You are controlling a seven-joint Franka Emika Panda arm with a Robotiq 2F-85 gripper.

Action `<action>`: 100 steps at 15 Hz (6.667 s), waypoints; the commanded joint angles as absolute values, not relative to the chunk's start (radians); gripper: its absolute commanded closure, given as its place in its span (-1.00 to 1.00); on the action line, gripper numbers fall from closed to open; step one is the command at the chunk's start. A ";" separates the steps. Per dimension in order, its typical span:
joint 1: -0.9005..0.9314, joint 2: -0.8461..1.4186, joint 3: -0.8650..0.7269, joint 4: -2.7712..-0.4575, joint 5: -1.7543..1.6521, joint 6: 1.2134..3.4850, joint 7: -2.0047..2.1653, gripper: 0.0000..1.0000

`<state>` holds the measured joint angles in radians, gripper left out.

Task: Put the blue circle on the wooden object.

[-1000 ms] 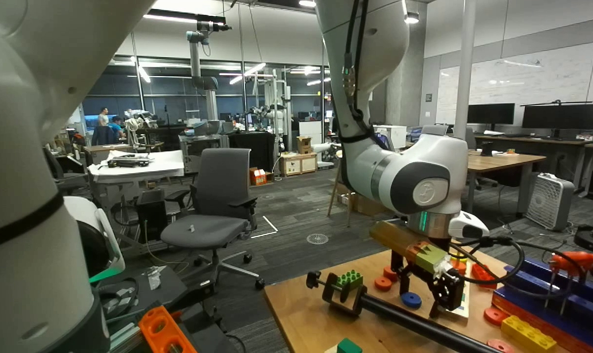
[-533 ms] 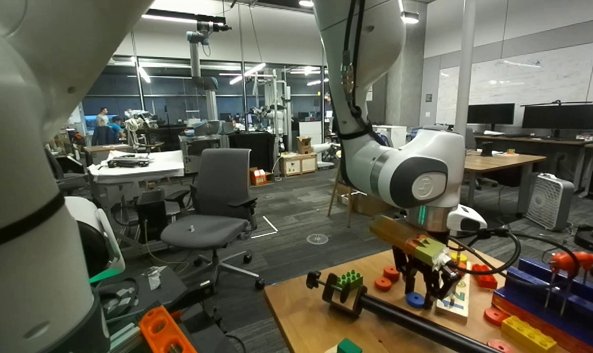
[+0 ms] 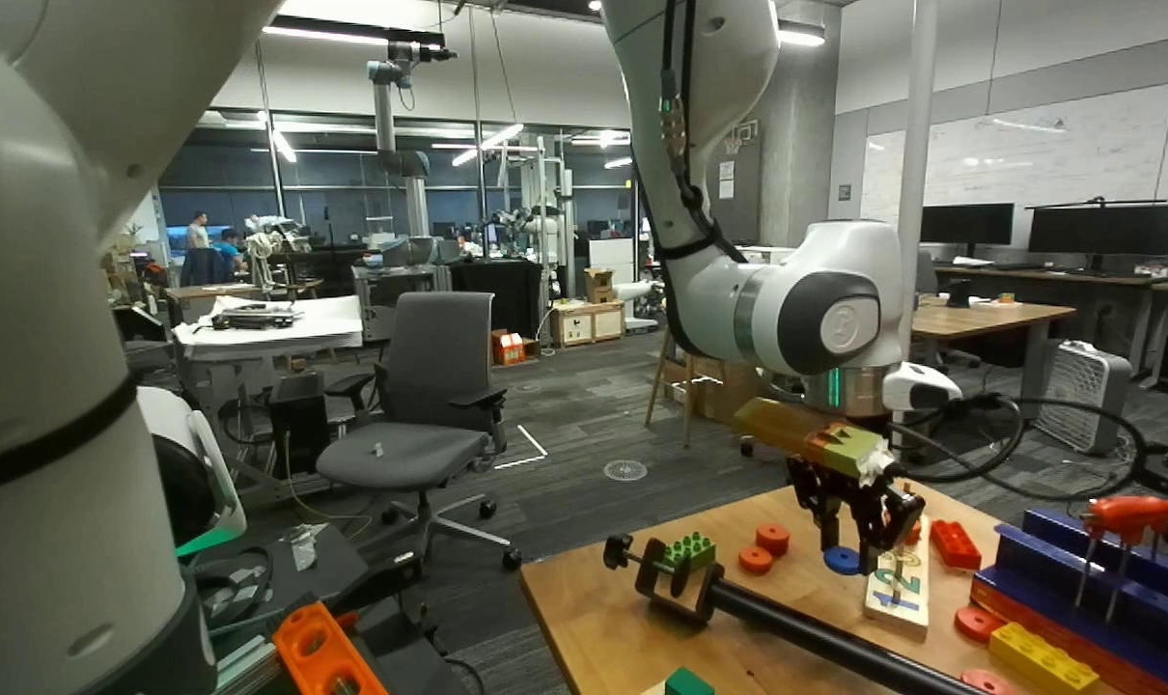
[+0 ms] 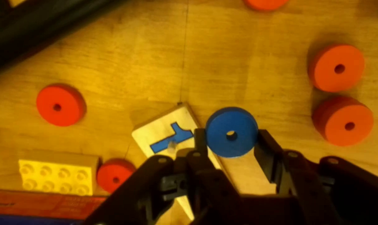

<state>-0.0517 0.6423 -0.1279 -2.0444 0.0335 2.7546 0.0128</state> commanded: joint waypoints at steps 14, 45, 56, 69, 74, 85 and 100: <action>0.031 0.599 -0.229 -1.999 -0.098 2.696 0.172 0.63; -0.090 0.818 -0.140 -1.689 -0.038 2.535 0.131 0.63; -0.118 0.803 -0.116 -1.707 0.012 2.497 0.123 0.63; -0.169 0.801 -0.061 -1.716 0.081 2.498 0.073 0.63; -0.155 0.789 -0.076 -1.748 0.066 2.517 0.086 0.63; -0.138 0.779 -0.087 -1.797 0.057 2.530 0.102 -0.80; 0.182 0.192 -0.286 -2.147 -0.325 2.474 0.539 -1.00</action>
<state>0.1352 0.3747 -0.2617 -2.0164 -0.2186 2.5134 0.4093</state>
